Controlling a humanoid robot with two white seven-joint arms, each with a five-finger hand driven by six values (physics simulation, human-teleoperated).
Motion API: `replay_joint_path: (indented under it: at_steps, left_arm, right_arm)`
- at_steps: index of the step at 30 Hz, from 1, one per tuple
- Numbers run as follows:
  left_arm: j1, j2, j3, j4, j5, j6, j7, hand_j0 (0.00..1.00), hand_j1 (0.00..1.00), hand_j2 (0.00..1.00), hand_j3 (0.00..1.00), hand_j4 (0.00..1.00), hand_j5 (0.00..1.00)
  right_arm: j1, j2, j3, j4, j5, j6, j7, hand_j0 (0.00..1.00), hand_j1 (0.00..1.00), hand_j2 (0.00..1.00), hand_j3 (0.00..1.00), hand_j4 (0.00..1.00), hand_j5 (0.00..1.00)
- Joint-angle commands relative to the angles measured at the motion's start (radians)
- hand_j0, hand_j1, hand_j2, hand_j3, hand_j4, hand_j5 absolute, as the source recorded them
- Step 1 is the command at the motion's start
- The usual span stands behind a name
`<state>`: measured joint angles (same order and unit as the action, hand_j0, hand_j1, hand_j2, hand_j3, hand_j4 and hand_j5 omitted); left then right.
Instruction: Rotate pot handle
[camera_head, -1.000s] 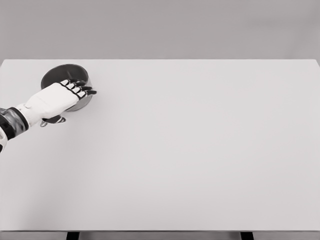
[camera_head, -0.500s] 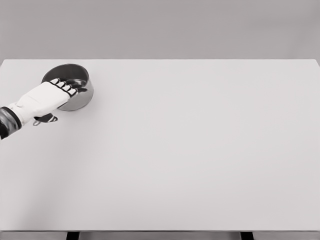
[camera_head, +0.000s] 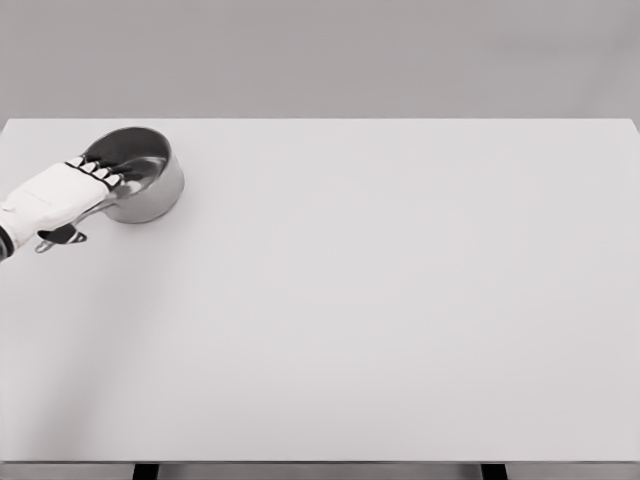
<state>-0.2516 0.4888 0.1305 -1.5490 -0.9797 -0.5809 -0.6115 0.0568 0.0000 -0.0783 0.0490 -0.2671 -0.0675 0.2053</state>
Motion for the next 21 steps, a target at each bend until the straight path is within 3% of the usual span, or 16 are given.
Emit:
replay_joint_path:
  at_steps: [1, 9, 21]
  left_arm:
    - [0.000, 0.010, 0.006, 0.018, 0.004, 0.003, 0.001, 1.00, 1.00, 1.00, 1.00, 1.00, 1.00]
    - [0.000, 0.024, 0.038, 0.021, 0.004, 0.004, 0.001, 1.00, 1.00, 1.00, 1.00, 1.00, 1.00]
    - [-0.061, 0.027, 0.046, 0.139, 0.004, 0.004, 0.001, 1.00, 1.00, 1.00, 1.00, 1.00, 1.00]
  right_arm:
    - [0.000, 0.000, 0.000, 0.000, 0.000, 0.000, 0.000, 1.00, 1.00, 1.00, 1.00, 1.00, 1.00]
    - [0.000, 0.000, 0.000, 0.000, 0.000, 0.000, 0.000, 1.00, 1.00, 1.00, 1.00, 1.00, 1.00]
    - [0.000, 0.000, 0.000, 0.000, 0.000, 0.000, 0.000, 1.00, 1.00, 1.00, 1.00, 1.00, 1.00]
